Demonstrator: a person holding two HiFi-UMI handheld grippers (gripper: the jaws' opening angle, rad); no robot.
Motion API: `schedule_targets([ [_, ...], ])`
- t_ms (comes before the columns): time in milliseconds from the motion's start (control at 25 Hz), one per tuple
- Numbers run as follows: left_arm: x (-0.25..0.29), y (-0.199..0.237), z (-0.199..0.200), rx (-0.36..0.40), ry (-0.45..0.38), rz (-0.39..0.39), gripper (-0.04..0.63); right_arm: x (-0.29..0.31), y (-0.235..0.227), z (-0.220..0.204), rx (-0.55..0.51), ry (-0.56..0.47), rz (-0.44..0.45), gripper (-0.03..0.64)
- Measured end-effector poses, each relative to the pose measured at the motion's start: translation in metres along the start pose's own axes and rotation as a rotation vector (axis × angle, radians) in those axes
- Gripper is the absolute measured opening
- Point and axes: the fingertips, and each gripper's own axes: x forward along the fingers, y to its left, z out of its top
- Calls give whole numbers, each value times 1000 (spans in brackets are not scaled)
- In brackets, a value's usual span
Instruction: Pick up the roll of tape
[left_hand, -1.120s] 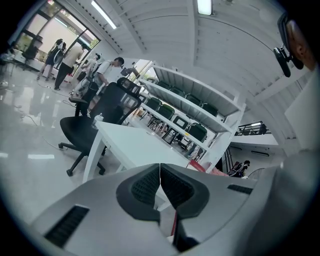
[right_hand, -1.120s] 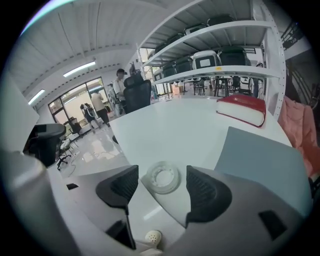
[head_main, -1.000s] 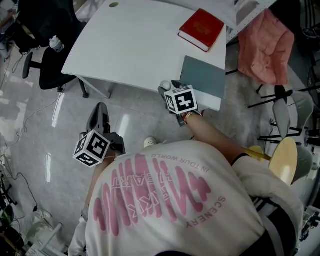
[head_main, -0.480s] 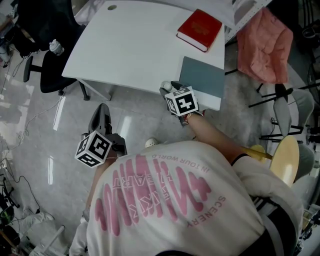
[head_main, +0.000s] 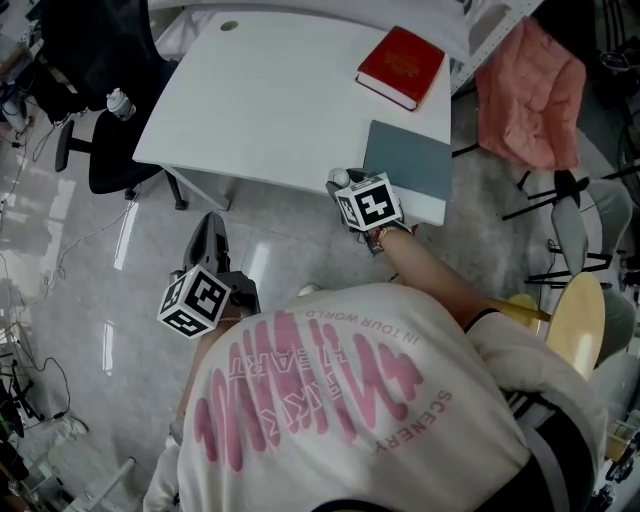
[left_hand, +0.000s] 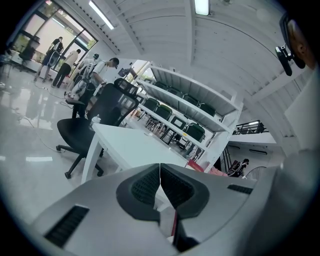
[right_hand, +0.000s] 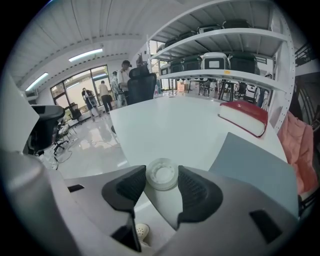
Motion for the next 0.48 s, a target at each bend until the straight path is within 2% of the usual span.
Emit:
schedule_targets([
  [280,-2,-1,-4,-10,22,-10,25,-5,-2,2,-5,-4,-22,218],
  [480,-5,-9,-6,-11,30,-32,25,-4,2,1,-6,-12,-4,216],
])
